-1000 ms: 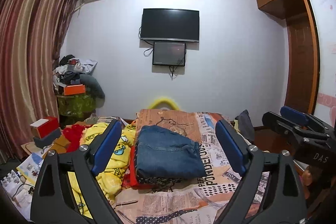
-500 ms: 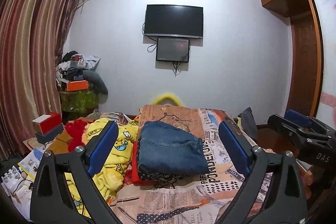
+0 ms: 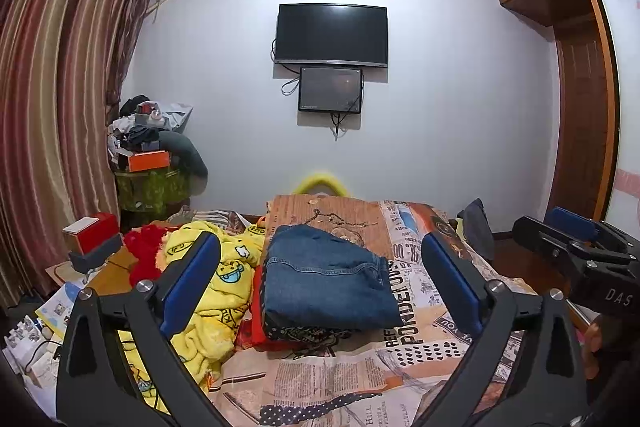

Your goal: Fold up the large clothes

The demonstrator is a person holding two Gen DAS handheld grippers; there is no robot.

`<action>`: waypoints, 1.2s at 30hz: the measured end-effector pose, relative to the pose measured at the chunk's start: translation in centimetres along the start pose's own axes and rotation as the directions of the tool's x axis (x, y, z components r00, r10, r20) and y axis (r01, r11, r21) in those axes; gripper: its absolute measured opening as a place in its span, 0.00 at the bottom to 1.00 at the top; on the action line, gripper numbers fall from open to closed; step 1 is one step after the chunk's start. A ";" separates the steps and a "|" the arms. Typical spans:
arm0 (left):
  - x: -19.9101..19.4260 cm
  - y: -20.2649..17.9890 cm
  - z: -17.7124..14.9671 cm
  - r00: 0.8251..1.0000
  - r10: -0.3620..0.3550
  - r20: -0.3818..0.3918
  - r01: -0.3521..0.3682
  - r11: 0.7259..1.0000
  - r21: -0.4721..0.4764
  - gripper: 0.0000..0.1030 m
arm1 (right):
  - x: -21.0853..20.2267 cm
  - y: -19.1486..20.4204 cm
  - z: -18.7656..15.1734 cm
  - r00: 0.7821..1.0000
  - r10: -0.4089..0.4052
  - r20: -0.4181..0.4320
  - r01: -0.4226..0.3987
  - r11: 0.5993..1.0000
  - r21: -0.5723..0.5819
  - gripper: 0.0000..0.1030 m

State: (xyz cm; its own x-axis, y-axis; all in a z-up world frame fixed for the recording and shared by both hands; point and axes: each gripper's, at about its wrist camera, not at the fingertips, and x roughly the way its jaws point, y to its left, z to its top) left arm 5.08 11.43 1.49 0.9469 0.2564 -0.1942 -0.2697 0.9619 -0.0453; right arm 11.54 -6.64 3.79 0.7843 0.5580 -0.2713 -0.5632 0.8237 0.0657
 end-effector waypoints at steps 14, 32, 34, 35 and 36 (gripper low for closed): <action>0.3 0.1 -0.1 1.000 -0.020 -0.014 0.020 1.000 -0.006 0.98 | 0.1 0.1 0.1 1.000 0.001 -0.015 -0.001 1.000 -0.001 0.87; 0.4 0.1 -0.1 0.999 -0.037 -0.027 0.037 0.999 -0.005 0.98 | 0.0 0.0 0.2 1.000 0.001 -0.009 -0.001 1.000 -0.016 0.87; 0.4 0.2 0.0 0.999 -0.039 -0.028 0.038 0.999 -0.009 0.98 | 0.0 0.0 0.3 1.000 0.002 -0.009 -0.002 1.000 -0.017 0.87; 0.4 0.2 0.0 0.999 -0.041 -0.028 0.041 0.999 -0.008 0.98 | 0.0 0.0 0.3 1.000 0.001 -0.009 -0.001 1.000 -0.017 0.87; 0.4 0.2 0.0 0.999 -0.044 -0.029 0.044 0.999 -0.007 0.98 | 0.0 0.0 0.3 1.000 0.000 -0.007 0.000 1.000 -0.018 0.87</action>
State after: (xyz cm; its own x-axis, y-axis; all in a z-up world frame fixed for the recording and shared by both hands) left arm 5.38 11.75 1.43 0.9522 0.2112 -0.2205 -0.2295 0.9714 -0.0604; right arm 11.61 -6.67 4.09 0.7822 0.5573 -0.2784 -0.5682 0.8215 0.0482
